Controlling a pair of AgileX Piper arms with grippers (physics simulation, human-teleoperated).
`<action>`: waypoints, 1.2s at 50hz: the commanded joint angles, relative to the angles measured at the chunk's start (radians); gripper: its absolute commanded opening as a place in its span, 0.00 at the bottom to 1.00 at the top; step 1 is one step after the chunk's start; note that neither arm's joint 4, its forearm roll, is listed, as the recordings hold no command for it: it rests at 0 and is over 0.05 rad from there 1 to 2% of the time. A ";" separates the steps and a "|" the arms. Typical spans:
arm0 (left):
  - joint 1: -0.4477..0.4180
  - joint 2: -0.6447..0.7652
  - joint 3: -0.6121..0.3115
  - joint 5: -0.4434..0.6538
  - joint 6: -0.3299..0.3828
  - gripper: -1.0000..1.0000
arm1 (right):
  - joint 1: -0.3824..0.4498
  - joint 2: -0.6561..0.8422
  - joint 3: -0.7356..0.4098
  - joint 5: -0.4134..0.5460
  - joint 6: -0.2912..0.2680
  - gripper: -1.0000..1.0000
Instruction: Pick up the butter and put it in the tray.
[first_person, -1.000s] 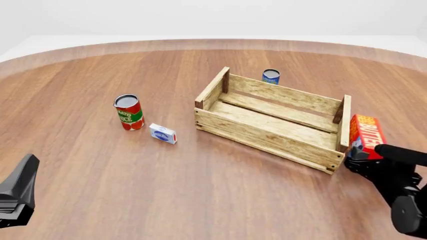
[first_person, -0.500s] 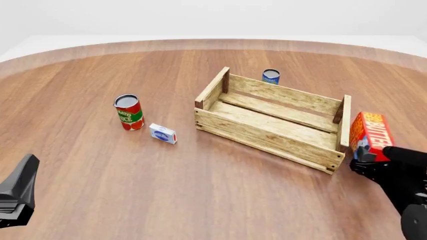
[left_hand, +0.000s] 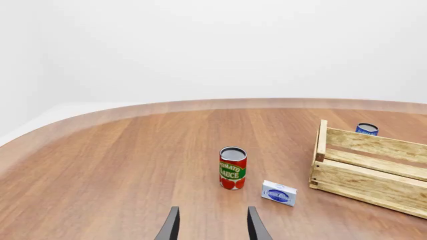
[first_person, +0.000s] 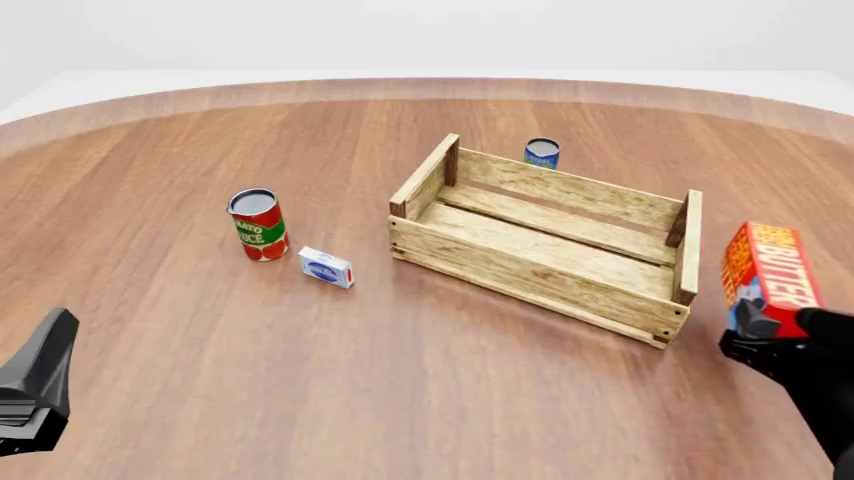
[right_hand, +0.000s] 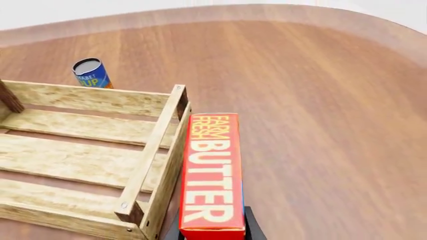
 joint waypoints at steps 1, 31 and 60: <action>0.000 0.000 0.000 0.000 0.000 1.00 | -0.007 -0.071 0.030 -0.006 0.014 0.00; 0.000 0.000 0.000 0.000 0.000 1.00 | 0.039 -0.418 0.031 0.238 -0.014 0.00; 0.000 0.000 0.000 0.000 0.000 1.00 | 0.155 -0.843 -0.029 0.658 -0.049 0.00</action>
